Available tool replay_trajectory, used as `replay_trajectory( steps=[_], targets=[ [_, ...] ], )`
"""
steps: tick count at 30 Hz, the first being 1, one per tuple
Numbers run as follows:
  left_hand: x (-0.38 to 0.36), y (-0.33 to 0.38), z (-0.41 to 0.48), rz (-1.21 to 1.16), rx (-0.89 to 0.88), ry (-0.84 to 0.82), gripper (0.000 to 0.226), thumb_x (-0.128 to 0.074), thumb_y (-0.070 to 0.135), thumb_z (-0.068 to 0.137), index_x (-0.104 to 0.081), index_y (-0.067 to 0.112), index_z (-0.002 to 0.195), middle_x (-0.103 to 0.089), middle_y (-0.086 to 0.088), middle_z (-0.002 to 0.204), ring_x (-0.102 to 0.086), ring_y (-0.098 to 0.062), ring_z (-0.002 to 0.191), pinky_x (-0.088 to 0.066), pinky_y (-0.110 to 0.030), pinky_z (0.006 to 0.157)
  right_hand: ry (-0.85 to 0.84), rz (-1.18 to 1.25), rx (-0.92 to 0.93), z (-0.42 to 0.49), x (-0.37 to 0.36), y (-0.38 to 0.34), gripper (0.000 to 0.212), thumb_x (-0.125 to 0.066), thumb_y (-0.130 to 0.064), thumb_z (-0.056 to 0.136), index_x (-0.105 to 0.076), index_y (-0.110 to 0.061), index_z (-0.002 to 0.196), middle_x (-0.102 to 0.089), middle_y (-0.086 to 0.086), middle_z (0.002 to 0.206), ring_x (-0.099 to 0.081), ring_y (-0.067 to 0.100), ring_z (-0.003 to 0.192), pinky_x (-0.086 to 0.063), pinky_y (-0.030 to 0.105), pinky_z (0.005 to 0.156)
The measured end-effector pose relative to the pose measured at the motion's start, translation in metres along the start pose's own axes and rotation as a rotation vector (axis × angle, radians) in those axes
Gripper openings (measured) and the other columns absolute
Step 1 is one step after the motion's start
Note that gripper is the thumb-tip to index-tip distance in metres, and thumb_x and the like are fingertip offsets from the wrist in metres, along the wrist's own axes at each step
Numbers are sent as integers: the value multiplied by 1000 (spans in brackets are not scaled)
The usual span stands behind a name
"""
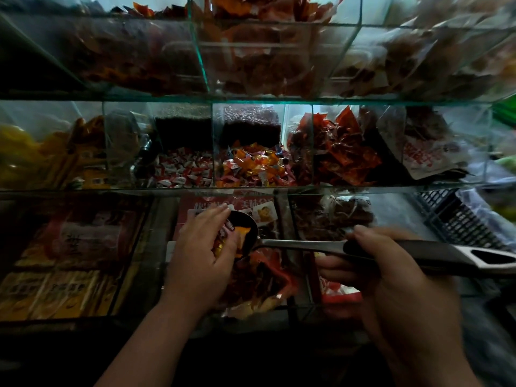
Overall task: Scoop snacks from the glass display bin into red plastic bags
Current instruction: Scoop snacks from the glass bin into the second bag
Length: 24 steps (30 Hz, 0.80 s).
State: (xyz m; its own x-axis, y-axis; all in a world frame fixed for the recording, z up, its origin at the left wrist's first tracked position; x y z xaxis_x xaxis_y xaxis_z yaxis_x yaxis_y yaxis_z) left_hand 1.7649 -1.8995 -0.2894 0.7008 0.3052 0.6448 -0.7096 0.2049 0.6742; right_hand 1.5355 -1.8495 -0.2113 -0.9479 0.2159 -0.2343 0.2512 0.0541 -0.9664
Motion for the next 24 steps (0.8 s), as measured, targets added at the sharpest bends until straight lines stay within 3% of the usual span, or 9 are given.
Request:
replay_trajectory(
  steps=[3,7,10,12,16,19,21,24],
  targets=[
    [0,4,12,57,-63,18,54,-45,51,100,-53,24,146,-47,16,148,-26,9,142,-5,-23,121,12,49,78,2,-10,-1,38,-64,-15,95,-71,-28,60,-72,16,64,-76,32,61,-58,28,50],
    [-6,11,44,133,-99,-32,50,-44,47,104,-52,21,146,-48,4,154,-32,-8,146,-10,-36,124,59,84,130,13,-19,1,37,-61,-10,97,-73,-26,65,-75,13,71,-77,35,70,-61,31,59],
    [-8,18,73,83,-112,-22,50,-48,41,106,-45,22,152,-31,6,164,-18,-9,151,-12,-40,125,121,188,99,28,-25,-3,34,-60,-9,96,-73,-22,68,-76,14,73,-78,36,74,-61,30,60],
    [-6,24,89,-29,-88,29,52,-50,39,106,-40,25,154,-22,9,167,-12,-7,152,-14,-38,124,166,317,34,44,-26,-5,20,-60,-7,96,-69,-10,79,-76,13,70,-78,35,77,-61,28,58],
    [1,23,99,-230,31,146,50,-51,41,105,-44,26,152,-34,7,159,-29,-8,145,-28,-36,118,223,358,82,77,-36,-11,13,-63,-9,96,-64,-8,83,-77,8,68,-79,32,80,-61,27,62],
    [-3,16,91,-221,102,105,48,-59,36,101,-47,29,147,-43,10,149,-39,-5,132,-36,-32,107,151,128,242,99,-49,-13,15,-67,-17,96,-73,-22,83,-79,2,83,-79,23,86,-63,29,70],
    [-8,12,85,-191,143,54,50,-64,32,98,-49,30,146,-44,15,141,-42,-6,129,-39,-34,107,34,-296,473,111,-57,-11,17,-70,-22,95,-75,-35,85,-78,-3,87,-76,10,89,-63,30,76],
    [-8,7,76,-201,177,21,49,-68,31,96,-51,32,143,-40,24,129,-44,-3,125,-41,-33,105,-154,-776,752,120,-66,-4,10,-72,-18,94,-74,-21,103,-70,-6,100,-67,7,94,-58,31,85]
  ],
)
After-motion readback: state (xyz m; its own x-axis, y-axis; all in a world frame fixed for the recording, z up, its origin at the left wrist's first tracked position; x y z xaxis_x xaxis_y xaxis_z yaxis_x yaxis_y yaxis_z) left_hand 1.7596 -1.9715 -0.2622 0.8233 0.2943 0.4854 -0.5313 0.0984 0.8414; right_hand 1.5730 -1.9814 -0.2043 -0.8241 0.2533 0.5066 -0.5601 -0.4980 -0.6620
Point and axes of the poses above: each hand's wrist, its own z-axis towards the middle knuckle, its own x-axis out of the back of the hand, y = z × x, the point moved 2 cm from there along z, towards the middle knuckle
